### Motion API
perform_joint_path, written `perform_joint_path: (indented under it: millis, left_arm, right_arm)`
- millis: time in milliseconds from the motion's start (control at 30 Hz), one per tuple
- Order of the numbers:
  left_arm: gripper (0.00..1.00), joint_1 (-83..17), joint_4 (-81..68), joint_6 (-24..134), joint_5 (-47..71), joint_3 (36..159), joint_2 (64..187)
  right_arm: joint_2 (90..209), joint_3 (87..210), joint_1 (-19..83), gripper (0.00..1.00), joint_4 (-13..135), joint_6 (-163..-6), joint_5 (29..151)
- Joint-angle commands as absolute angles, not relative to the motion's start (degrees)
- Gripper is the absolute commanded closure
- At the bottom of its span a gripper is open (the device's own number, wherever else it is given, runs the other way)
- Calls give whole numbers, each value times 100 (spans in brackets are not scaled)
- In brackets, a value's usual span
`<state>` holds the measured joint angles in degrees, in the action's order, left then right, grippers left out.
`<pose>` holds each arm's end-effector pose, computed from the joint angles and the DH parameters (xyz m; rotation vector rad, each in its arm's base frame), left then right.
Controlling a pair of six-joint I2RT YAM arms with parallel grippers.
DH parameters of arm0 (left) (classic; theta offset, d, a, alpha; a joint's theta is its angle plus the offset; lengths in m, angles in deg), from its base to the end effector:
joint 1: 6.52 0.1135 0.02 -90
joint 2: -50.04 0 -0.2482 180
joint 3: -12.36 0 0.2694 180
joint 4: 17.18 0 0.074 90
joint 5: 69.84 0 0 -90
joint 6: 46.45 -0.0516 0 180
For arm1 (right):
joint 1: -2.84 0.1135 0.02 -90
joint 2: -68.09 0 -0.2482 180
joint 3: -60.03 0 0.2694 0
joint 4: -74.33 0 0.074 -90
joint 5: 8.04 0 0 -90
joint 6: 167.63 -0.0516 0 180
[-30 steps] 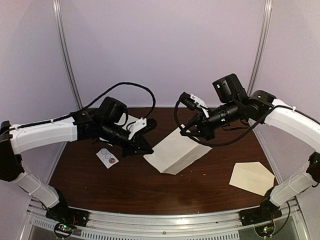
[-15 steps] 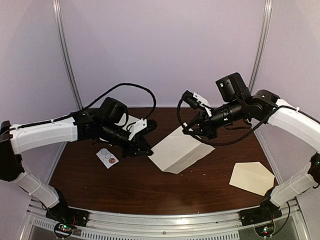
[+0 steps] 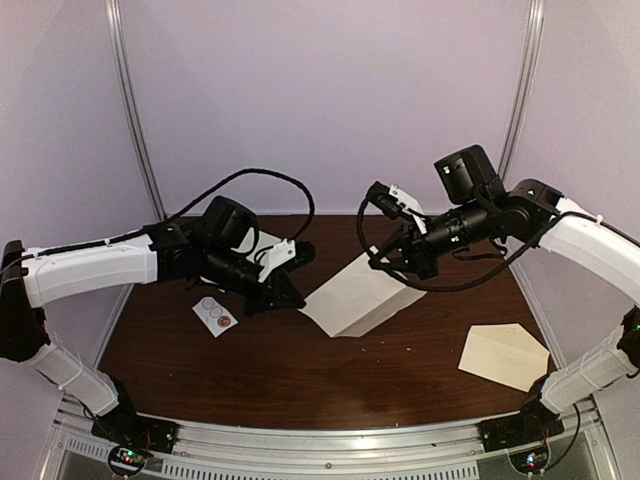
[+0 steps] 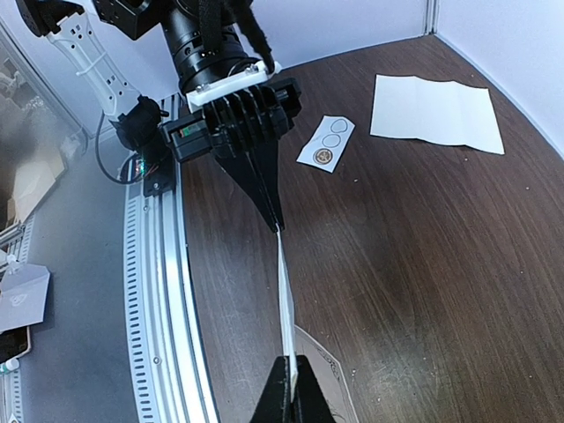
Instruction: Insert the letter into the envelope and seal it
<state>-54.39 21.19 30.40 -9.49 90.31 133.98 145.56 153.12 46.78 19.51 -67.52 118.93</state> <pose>0.2136 -0.2742 0.2491 1.4367 1.9160 -0.9001 0.2052 0.2409 0.3555 -1.3510 1.8564 1.0385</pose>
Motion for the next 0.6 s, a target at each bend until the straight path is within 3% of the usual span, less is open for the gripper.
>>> perform_joint_path:
  millis: [0,100,133,300,567]
  left_arm:
    - [90,-5448,2144,2997,-1253,9242,13463]
    - [55,-5450,1995,3128,-1746,9488,13455]
    - [50,-5450,1905,3204,-1810,9577,13457]
    - [42,-5468,1619,3625,-1881,10043,13685]
    - [43,-5617,1438,3857,-1985,10122,14096]
  right_arm:
    - [14514,15354,4641,100,2050,-6801,12071]
    - [14709,15403,4650,100,2086,-6796,12334]
    - [14771,15416,4647,100,2099,-6777,12369]
    - [14977,15453,4668,100,2230,-6711,12603]
    - [15092,15463,4722,100,2289,-6675,12674]
